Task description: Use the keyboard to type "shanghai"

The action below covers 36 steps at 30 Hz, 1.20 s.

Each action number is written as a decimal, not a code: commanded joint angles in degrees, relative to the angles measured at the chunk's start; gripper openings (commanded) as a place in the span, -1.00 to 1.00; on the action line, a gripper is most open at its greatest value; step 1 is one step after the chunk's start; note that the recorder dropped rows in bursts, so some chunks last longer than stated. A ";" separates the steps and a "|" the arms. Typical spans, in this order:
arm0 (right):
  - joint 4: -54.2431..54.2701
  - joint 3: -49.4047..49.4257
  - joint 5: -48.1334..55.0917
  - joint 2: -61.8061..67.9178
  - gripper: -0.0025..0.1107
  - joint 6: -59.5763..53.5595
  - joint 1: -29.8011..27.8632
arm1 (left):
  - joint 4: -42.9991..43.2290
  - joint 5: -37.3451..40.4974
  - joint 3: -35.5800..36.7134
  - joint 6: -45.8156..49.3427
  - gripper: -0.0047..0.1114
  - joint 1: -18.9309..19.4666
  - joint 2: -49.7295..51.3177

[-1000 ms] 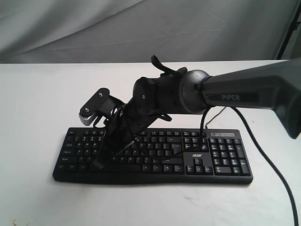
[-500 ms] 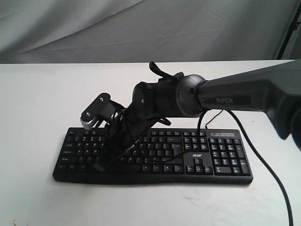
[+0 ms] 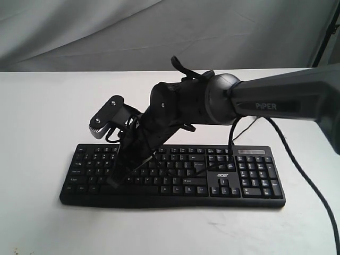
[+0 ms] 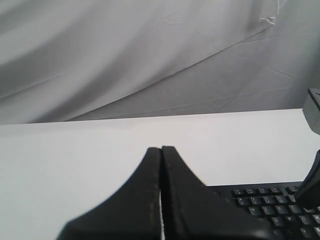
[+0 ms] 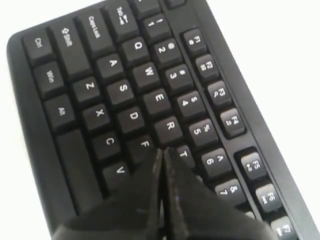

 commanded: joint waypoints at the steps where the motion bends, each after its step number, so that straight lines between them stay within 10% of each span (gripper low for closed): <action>1: -2.36 0.31 1.90 -0.65 -0.96 2.31 -0.54 | 0.00 -0.34 0.10 -0.15 -0.92 -0.37 -0.14; 36: -2.13 3.57 -0.10 -0.32 -0.96 2.54 -1.25 | 0.00 -0.34 0.10 -0.15 -0.92 -0.37 -0.14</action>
